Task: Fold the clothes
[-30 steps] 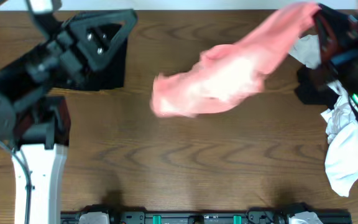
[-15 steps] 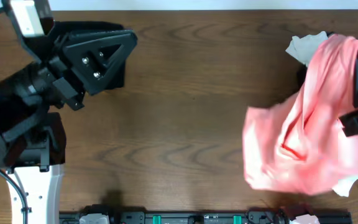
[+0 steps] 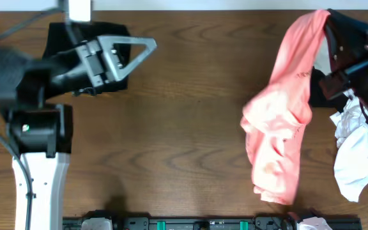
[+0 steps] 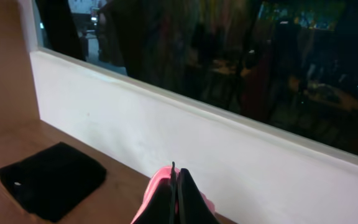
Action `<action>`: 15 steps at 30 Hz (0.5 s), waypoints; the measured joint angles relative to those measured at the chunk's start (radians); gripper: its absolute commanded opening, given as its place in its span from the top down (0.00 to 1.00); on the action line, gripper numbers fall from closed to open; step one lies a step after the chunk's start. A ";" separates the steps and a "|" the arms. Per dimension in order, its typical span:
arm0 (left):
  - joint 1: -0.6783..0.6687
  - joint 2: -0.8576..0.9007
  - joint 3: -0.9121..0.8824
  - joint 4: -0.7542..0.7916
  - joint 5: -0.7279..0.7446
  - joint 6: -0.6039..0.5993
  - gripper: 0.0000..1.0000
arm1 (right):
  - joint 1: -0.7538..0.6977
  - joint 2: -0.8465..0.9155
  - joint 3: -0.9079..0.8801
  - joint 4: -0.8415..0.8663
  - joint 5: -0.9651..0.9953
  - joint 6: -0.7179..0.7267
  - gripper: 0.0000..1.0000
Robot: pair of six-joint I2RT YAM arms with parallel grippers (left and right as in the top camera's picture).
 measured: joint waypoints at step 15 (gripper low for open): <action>-0.209 0.253 -0.014 -0.929 -0.285 0.721 0.74 | -0.001 -0.006 -0.001 0.008 -0.008 -0.004 0.99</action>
